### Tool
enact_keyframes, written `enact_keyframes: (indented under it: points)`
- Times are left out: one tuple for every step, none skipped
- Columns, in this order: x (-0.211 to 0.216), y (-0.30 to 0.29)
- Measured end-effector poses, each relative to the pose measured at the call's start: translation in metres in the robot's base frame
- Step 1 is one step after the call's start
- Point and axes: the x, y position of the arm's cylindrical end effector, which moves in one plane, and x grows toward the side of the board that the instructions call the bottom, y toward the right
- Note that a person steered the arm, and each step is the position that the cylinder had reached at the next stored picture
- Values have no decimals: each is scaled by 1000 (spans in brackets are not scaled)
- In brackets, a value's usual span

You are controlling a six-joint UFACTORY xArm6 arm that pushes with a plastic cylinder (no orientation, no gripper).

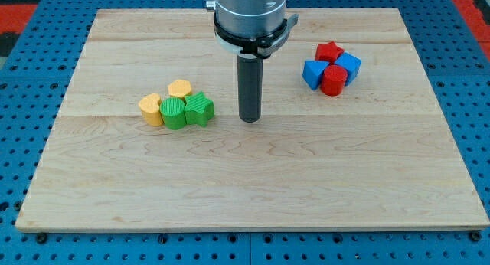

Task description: Move the blue cube up a bit

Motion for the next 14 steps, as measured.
enact_keyframes:
  points:
    - [0, 0]
    - [2, 0]
    - [3, 0]
    - [5, -5]
    - [2, 28]
    - [4, 111]
    - [3, 157]
    - [-6, 160]
    - [-18, 163]
    - [-31, 186]
    - [-50, 195]
    - [-72, 198]
    - [-88, 195]
    - [-97, 191]
